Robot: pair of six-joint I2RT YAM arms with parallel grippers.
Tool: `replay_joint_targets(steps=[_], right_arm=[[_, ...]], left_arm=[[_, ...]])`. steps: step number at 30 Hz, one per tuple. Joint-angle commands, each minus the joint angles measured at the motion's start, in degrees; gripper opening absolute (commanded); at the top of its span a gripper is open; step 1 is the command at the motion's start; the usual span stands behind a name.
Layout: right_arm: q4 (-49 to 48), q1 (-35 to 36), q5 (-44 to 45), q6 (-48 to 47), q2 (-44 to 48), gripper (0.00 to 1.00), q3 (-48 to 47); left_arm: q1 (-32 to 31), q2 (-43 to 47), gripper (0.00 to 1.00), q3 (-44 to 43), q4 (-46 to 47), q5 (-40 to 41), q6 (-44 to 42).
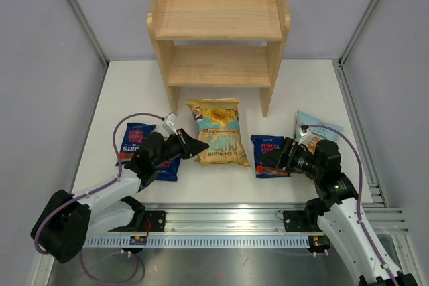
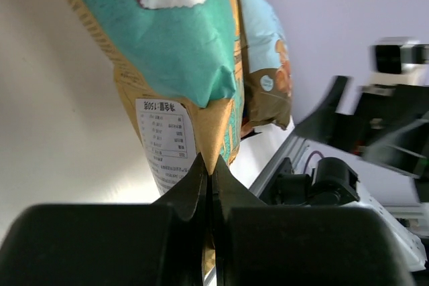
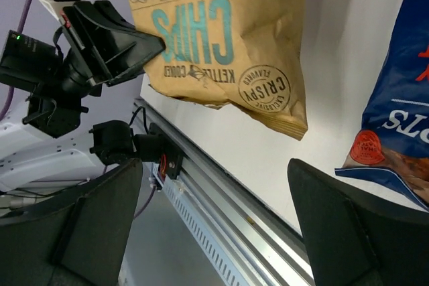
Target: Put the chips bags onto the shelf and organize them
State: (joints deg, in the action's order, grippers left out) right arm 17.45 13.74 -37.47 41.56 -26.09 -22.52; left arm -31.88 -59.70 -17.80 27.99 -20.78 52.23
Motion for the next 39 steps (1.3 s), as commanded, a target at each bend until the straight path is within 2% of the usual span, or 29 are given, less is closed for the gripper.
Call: replay_joint_targets(steps=[1,2,5,12,16,20,22,28,32,35,36,39], right_arm=[[-20.8,0.2,-7.0,7.6,-2.0,0.97,4.8],[-25.8,0.3,-7.5,9.5,-3.6,0.97,7.0],[-32.5,0.3,-9.0,11.7,-6.2,0.97,9.8],[-38.7,0.6,-9.9,14.2,-8.5,0.99,11.1],[-44.1,1.9,-10.6,16.9,-11.5,0.99,10.5],[-44.5,4.5,-10.3,15.8,-14.6,1.0,8.6],[-42.8,5.2,-10.4,14.4,-15.6,1.0,7.8],[-53.4,7.0,-10.9,21.3,-16.2,0.99,9.7],[-56.7,8.6,-10.7,23.7,-15.7,0.96,8.3],[-52.7,8.7,-8.8,21.2,-14.6,0.76,6.4],[-50.7,8.7,-7.8,20.1,-14.2,0.59,5.5],[-47.2,8.6,-4.7,16.6,-11.2,0.39,5.2]], left_arm=[[-0.4,3.9,0.0,0.0,8.3,0.0,2.5],[-0.5,4.4,0.0,0.1,8.9,-0.2,3.0],[-0.8,7.2,0.0,1.0,13.1,-1.5,5.5],[-4.7,11.5,0.0,0.5,16.7,-1.8,6.2],[-7.1,11.1,0.0,-0.2,19.6,-1.6,6.5],[-9.6,9.5,0.0,-0.6,26.0,-1.9,7.6],[-10.0,9.1,0.0,-0.8,26.6,-1.4,7.8],[-11.4,7.3,0.0,-1.6,26.9,-1.7,7.0],[-13.3,5.2,0.0,-2.4,27.6,-1.0,6.0],[-13.8,4.5,0.0,-3.6,27.3,-1.7,5.3],[-13.8,4.9,0.0,-3.7,26.9,-1.7,5.1],[-13.8,8.3,0.01,-4.8,20.0,0.3,2.0]])
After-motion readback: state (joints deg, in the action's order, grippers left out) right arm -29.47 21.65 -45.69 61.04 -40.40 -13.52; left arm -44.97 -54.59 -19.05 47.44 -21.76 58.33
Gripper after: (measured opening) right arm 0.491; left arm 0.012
